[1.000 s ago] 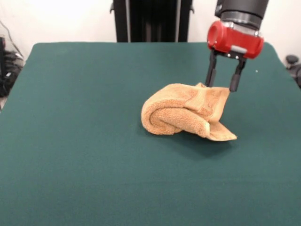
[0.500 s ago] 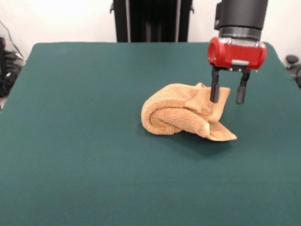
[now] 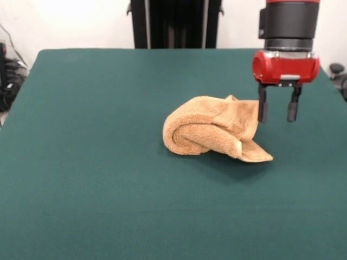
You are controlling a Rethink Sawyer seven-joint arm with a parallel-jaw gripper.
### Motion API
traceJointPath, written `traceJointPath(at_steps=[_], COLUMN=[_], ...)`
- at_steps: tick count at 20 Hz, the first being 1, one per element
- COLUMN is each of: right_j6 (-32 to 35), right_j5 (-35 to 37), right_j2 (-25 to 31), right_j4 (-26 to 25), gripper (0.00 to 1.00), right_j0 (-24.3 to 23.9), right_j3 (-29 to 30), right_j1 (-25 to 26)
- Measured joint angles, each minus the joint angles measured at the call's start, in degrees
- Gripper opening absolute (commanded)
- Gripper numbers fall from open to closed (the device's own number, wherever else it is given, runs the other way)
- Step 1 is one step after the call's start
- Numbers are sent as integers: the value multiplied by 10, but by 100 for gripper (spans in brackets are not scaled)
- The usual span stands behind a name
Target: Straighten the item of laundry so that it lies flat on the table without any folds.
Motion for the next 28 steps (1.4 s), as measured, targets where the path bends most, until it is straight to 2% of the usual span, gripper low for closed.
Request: traceJointPath(at_steps=[5,7,12,21,28], right_j6=[0,0,0,0,0], right_j5=[84,146,238,249,221], right_j2=[-5,-10,-23,-71,-111], right_j4=[6,7,7,7,7], gripper=[100,100,100,100,100], right_j0=[24,42,73,115,142], right_j3=[0,-1,-1,-2,-2], right_j1=[0,0,0,0,-13])
